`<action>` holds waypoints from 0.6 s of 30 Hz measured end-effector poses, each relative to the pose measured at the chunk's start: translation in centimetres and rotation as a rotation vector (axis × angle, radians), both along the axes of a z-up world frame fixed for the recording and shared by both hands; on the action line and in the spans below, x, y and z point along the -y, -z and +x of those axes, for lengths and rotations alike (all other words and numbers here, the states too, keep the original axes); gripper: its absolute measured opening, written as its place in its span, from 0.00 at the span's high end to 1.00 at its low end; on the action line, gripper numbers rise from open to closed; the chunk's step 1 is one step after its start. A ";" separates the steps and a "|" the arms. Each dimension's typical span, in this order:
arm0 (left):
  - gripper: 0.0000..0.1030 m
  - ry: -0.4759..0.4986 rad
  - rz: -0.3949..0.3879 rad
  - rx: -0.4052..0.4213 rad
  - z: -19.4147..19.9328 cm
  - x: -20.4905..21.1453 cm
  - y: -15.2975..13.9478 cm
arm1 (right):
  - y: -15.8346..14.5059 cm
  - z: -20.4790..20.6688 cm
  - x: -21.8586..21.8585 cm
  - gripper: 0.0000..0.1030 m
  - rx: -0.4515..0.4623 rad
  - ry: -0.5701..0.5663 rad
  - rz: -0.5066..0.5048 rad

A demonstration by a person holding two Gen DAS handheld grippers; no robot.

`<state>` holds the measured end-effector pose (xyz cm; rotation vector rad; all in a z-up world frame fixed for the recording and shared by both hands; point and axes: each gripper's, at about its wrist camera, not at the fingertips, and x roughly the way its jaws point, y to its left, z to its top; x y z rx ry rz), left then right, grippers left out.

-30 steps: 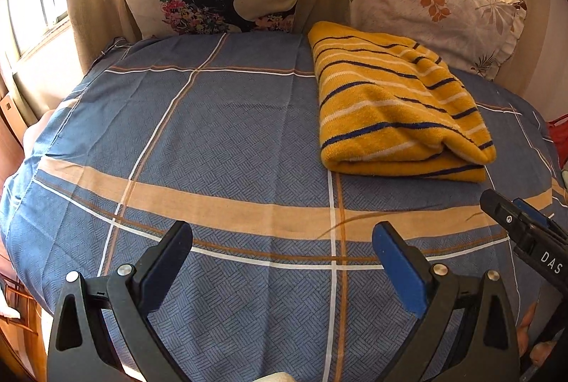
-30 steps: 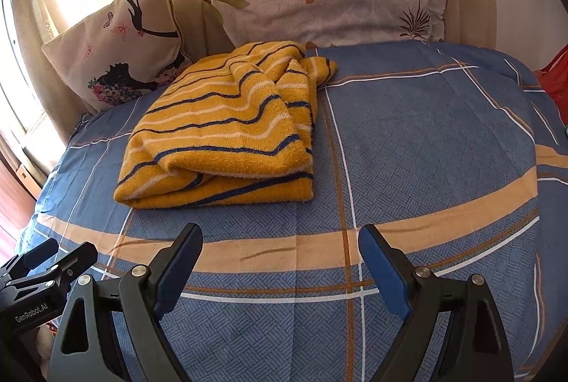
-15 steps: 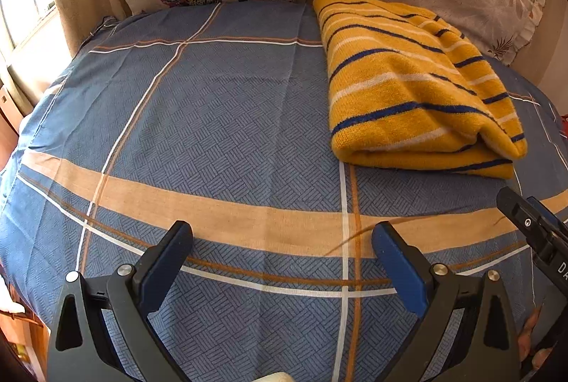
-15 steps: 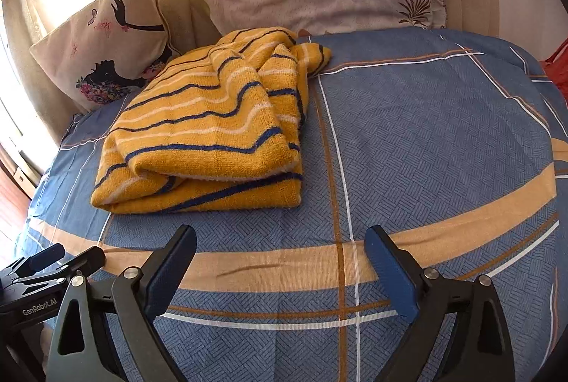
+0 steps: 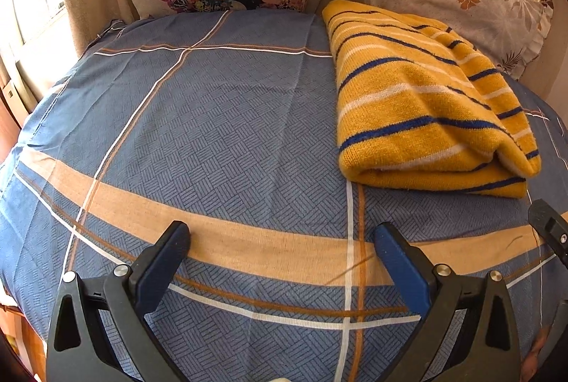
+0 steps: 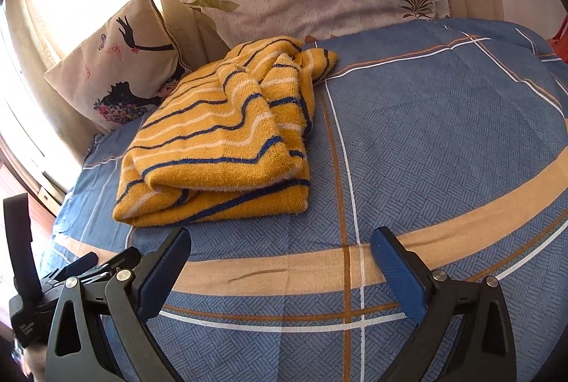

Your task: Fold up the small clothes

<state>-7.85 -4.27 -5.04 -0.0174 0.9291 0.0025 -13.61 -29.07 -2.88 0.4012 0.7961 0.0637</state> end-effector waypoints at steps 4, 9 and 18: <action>0.00 -0.001 0.001 0.007 0.0 0.0 0.0 | 0.1 -0.5 0.6 0.00 0.032 0.004 0.063; 0.00 -0.011 0.005 0.010 -0.2 0.1 0.0 | 0.1 -0.9 1.0 0.00 0.057 -0.006 0.114; 0.00 -0.018 0.010 0.014 -0.1 0.1 0.0 | 0.2 -1.1 1.2 0.00 0.079 -0.051 0.153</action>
